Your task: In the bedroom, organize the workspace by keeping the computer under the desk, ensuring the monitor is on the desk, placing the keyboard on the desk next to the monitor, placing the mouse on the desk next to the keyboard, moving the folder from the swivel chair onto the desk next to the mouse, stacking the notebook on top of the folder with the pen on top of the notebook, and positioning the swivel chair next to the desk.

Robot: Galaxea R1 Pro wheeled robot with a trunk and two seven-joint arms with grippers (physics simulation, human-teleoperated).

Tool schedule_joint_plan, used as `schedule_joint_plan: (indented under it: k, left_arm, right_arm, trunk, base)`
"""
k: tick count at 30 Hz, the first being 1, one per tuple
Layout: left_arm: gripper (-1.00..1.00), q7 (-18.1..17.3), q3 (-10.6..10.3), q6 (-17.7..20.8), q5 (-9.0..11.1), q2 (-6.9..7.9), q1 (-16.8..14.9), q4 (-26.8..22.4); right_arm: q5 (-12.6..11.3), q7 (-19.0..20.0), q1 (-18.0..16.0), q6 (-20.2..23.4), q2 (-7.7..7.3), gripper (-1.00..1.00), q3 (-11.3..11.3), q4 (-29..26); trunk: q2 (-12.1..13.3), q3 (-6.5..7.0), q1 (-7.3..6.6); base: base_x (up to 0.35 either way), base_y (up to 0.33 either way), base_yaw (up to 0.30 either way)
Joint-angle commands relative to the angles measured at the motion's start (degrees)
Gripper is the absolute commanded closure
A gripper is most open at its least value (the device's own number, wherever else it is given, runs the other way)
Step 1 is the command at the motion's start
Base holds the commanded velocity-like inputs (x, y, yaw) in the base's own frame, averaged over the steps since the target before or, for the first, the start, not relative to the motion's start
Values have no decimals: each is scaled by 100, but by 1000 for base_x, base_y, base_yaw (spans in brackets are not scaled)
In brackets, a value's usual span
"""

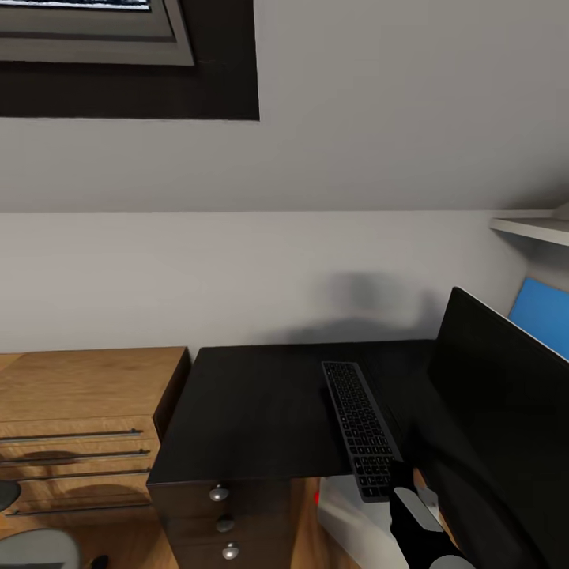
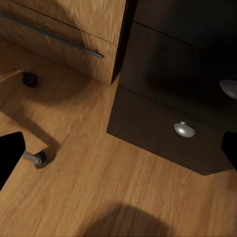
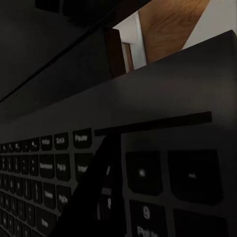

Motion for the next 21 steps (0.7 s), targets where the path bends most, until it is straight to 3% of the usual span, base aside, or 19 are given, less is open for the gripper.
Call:
schedule_joint_plan:
  k: [1,17,18,21]
  left_arm:
    - [-100,-61,45,-7,23,1,-5,7]
    - [-100,-54,45,-1,23,2,-5,8]
    - [-100,-54,45,-1,23,2,-5,8]
    - [-100,-54,45,-1,23,2,-5,7]
  right_arm:
    - [-38,0,-3,-17,3,100,-14,-3]
    - [-37,-34,-3,-8,-17,100,-14,35]
    - [-37,-38,-3,-5,-18,-100,-14,36]
    - [-37,-47,-3,-1,-21,-100,-14,38]
  trunk:
    - [-6,-8,3]
    - [-6,-8,3]
    - [-6,-8,3]
    - [-6,-8,3]
  base:
    - [149,0,0]
    - [22,0,0]
    - [0,0,0]
    - [0,0,0]
